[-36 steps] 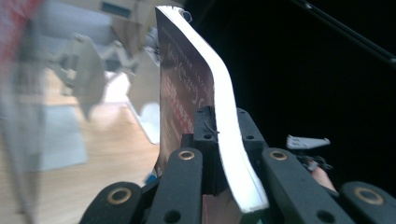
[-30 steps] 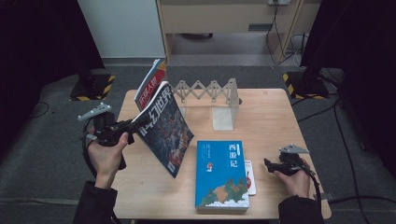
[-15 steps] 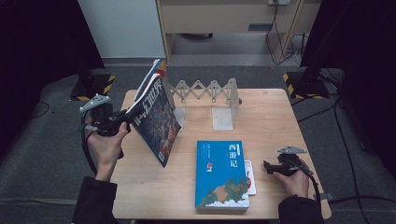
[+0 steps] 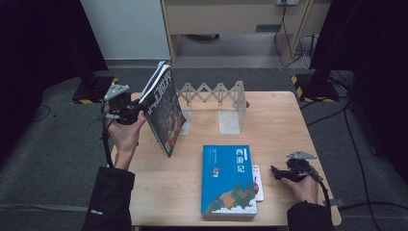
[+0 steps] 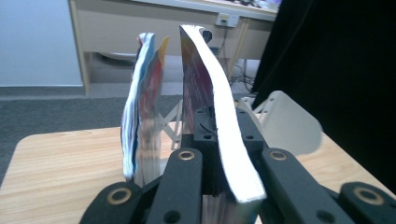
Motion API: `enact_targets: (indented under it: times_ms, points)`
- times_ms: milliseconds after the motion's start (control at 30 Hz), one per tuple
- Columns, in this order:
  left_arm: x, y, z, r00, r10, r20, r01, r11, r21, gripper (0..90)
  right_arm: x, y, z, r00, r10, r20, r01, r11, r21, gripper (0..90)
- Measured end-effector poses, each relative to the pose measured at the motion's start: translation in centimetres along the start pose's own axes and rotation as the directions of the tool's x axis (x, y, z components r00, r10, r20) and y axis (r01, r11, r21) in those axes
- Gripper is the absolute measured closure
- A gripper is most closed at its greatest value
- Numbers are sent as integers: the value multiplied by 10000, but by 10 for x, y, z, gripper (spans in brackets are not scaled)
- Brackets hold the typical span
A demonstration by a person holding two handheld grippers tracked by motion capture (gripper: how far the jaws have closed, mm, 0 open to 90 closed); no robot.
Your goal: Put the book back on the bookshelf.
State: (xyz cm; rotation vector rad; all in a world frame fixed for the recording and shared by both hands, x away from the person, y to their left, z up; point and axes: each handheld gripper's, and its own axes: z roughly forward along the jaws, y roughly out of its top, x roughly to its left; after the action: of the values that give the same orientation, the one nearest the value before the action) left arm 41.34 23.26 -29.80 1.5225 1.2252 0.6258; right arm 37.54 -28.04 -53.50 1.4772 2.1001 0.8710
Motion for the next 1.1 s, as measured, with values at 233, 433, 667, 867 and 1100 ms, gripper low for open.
enact_targets:
  times_ms: [233, 433, 667, 867, 1100]
  points:
    - [2, 3, 21, 9981, 46, -614, -53, 9999, -110, 819, 0, 0, 0, 10000, -10, 9, 10, 10000, -17, 139]
    - [1, 0, 35, 9960, 1, -894, -17, 9998, -184, 819, 0, 0, 0, 10000, -48, -1, 48, 10000, 11, 137]
    - [-3, -4, 54, 9903, 281, -1360, -313, 9993, -216, 819, 0, 0, 1, 10000, -11, 18, 11, 10000, -3, 135]
    - [-3, -5, 63, 9819, 575, -1807, -644, 9974, -327, 819, 0, 0, 1, 10000, -22, 47, 23, 10000, -60, 132]
    - [-5, -2, 59, 9821, 621, -1779, -682, 9973, -282, 819, 1, 0, 1, 10000, -29, 62, 29, 10000, -92, 132]
